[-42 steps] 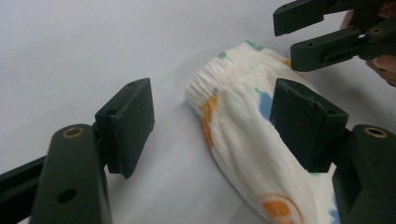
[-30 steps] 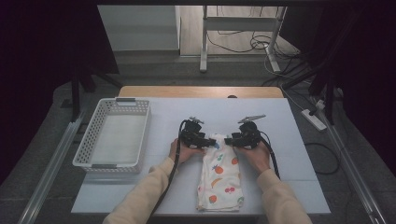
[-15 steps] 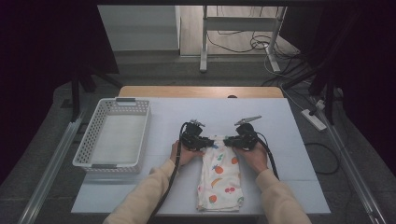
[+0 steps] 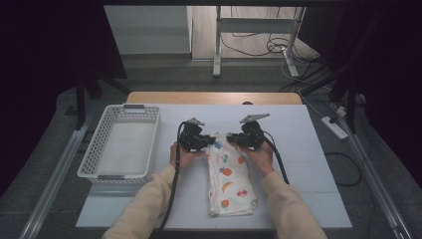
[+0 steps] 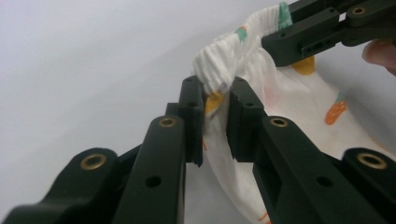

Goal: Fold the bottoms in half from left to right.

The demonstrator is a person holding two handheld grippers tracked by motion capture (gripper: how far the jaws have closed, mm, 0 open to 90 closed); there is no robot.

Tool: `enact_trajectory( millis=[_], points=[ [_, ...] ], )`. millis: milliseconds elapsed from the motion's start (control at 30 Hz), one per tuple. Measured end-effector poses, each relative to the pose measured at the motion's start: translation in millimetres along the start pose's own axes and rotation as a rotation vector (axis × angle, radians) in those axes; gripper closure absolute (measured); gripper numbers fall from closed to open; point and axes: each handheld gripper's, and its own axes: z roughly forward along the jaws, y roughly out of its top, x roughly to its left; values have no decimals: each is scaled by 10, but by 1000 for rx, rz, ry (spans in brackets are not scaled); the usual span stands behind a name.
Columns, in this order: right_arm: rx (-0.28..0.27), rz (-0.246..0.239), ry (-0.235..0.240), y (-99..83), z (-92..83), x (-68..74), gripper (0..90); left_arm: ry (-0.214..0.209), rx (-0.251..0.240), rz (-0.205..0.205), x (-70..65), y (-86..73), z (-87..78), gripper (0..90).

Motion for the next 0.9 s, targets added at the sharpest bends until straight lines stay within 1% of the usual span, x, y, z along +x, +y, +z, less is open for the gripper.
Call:
enact_trajectory(
  millis=[33,100,133,167,233,267,300,367,433,467,500,567,767,800,900],
  points=[
    [-7,-4,-11,81,48,-12,811,7,-5,0,54,34,-10,778],
    [-7,-4,-18,135,91,-35,811,5,-6,-3,111,68,6,777],
    [-2,-7,-27,158,109,-51,810,5,-6,-3,111,68,6,776],
    [2,-9,-36,178,130,-75,810,-2,-14,-4,164,91,54,775],
    [6,-4,-40,190,148,-125,810,-5,-13,2,188,100,101,772],
    [6,-4,-40,190,148,-125,810,-5,-13,2,188,100,101,769],
    [7,6,-46,177,150,-175,809,-13,-4,10,199,112,165,766],
    [16,14,-46,153,146,-224,809,-21,1,15,194,124,233,763],
    [26,25,-43,121,141,-277,808,-20,7,27,182,137,280,763],
    [26,25,-43,121,141,-277,808,-20,7,27,182,137,280,762],
    [25,40,-44,95,136,-318,808,-20,11,31,179,154,309,759],
    [24,47,-44,87,139,-335,808,-13,12,35,180,174,321,756],
    [-8,53,-52,106,123,-368,807,-19,0,30,206,250,313,757],
    [-11,54,-52,106,122,-372,807,-21,5,38,207,257,313,757],
    [-15,56,-38,100,112,-400,808,-25,2,37,205,260,316,757]
  ],
)
